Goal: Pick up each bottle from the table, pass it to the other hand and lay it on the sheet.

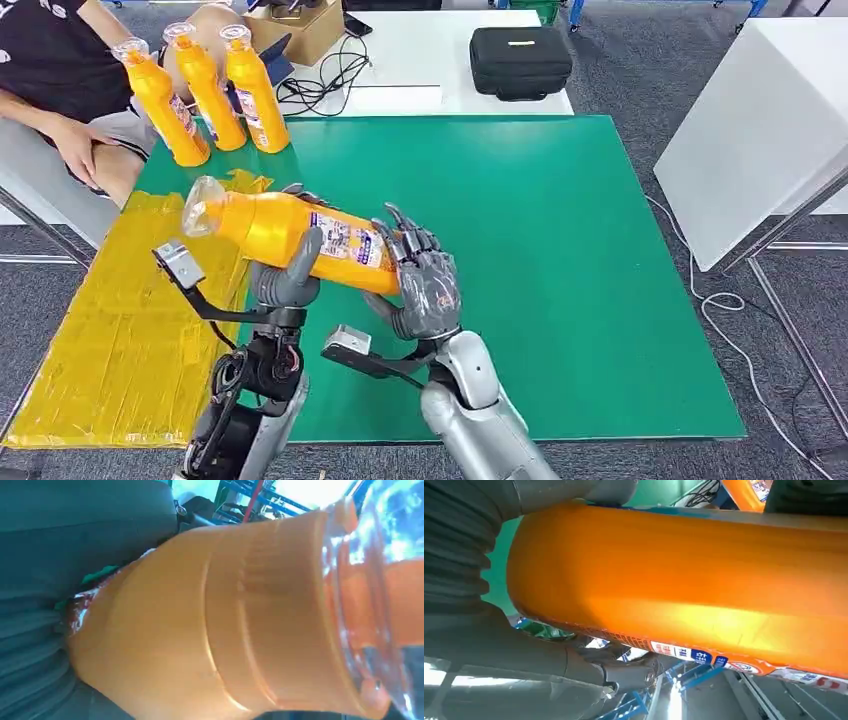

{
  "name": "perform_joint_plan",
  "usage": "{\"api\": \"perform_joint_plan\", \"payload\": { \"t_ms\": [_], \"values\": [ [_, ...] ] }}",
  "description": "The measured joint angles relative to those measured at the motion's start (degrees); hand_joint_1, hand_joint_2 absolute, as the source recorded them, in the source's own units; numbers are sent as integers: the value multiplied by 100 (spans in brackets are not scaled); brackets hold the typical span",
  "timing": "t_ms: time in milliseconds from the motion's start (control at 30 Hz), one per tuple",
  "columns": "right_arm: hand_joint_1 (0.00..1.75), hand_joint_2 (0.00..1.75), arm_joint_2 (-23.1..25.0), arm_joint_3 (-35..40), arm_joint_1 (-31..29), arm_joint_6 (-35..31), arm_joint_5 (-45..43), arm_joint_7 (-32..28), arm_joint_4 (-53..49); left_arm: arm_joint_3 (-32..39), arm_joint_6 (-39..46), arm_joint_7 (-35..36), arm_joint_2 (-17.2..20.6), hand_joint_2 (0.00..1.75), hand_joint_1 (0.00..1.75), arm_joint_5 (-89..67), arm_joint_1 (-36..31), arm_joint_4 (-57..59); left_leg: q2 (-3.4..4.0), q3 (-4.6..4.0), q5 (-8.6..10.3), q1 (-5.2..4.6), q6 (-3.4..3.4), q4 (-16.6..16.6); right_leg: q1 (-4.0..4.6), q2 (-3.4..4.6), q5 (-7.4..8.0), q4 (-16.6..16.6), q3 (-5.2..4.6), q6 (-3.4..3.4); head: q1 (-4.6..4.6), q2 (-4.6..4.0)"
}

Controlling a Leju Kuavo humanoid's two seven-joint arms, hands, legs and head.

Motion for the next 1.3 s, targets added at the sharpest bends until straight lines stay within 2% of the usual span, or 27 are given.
{"api": "perform_joint_plan", "payload": {
  "t_ms": [100, 133, 300, 433, 467, 533, 667, 700, 833, 933, 1000, 1033, 1100, 1167, 1300],
  "values": [
    [63, 175, 0, -26, 7, 2, -9, -13, 0, -13, 2, 0, 0, 175, 175, -9, 0, 0, 0, 0, 0, 0, 0, 0, 0, 0, 0, 0, 0, 0, 0, 0],
    [0, 175, 0, -28, 11, 0, -11, -13, 0, -15, 2, 0, 0, 175, 175, -9, 0, 0, 0, 0, 0, 0, 0, 0, 0, 0, 0, 0, 0, 0, 0, 0],
    [0, 175, -7, -28, 69, 0, -228, -94, 22, -59, 13, -48, 0, 175, 175, -167, -27, -13, -3, -2, 0, 0, 0, 0, 0, 0, 0, 0, 0, 0, 2, 0],
    [0, 175, -11, 184, 79, 145, -2136, -740, 260, -212, 265, -346, 9, 175, 175, -1013, -40, -35, -1, -3, 0, 0, 0, -1, 0, -1, 0, 0, 0, 0, 0, 0],
    [0, 0, -33, 199, 121, 291, -2585, -930, 258, -256, 394, -460, 20, 175, 175, -1245, -30, -44, -2, -2, 0, -1, 0, 0, -1, -1, 0, 0, 1, 0, 0, 0],
    [0, 0, -111, 199, 315, 685, -3459, -1252, 49, -288, 812, -699, 70, 175, 175, -1779, 22, -111, -4, -3, 0, -1, 0, -1, -1, -1, 0, 0, 1, 0, 2, 0],
    [0, 0, -389, 199, 723, 1531, -4654, -1414, -635, -282, 1526, -870, 221, 175, 175, -2775, 194, -190, -4, -3, -1, -1, 0, -1, -1, -1, -1, -1, 0, 0, 0, 0],
    [0, 175, -455, 197, 810, 1644, -4842, -1447, -814, -282, 1727, -901, 260, 175, 175, -3004, 228, -190, -4, -3, -2, -1, 0, -1, 0, -1, -1, -1, 0, 0, 0, 0],
    [0, 175, -711, 186, 1071, 1705, -5276, -1510, -1520, -282, 2650, -784, 468, 175, 175, -3964, 186, -120, -2, -2, -1, 0, 0, -1, 0, -1, -1, -1, -1, 0, 0, 0],
    [0, 175, -830, 101, 1129, 1557, -5264, -1484, -1942, -247, 3306, -458, 594, 175, 175, -5079, -102, 196, -5, 0, 3, 0, 1, -1, 0, -2, 0, -1, 2, -1, 0, 0],
    [0, 175, -879, 28, 1189, 1434, -5108, -1436, -2171, -227, 3644, -86, 667, 175, 175, -6276, -351, 486, -6, 4, 6, 0, 0, 0, 0, -2, 1, 0, 5, 0, 0, 0],
    [0, 175, -903, -20, 1242, 1370, -5009, -1407, -2282, -229, 3815, 316, 704, 175, 175, -7110, -500, 661, -6, 6, 6, 0, 0, 0, 0, -3, 1, 0, 8, 0, 0, 0],
    [0, 175, -933, -129, 1381, 1329, -4872, -1366, -2459, -238, 3917, 950, 780, 175, 175, -8557, -733, 1030, -5, 7, 6, 0, 0, 0, 0, -2, 1, 0, 10, 0, 0, 0],
    [0, 175, -972, -268, 1498, 1318, -4807, -1357, -2609, -256, 3891, 1279, 859, 175, 175, -9501, -903, 1371, -3, 6, 6, -1, 0, 0, -1, 0, 2, 0, 7, 1, -2, 0],
    [0, 175, -1040, -549, 1617, 1320, -4754, -1327, -2848, -505, 3466, 2156, 1078, 175, 175, -11185, -1303, 1911, -4, 4, 5, -1, 0, 1, -3, -1, 2, -1, 2, 1, 0, 0]
  ]
}}
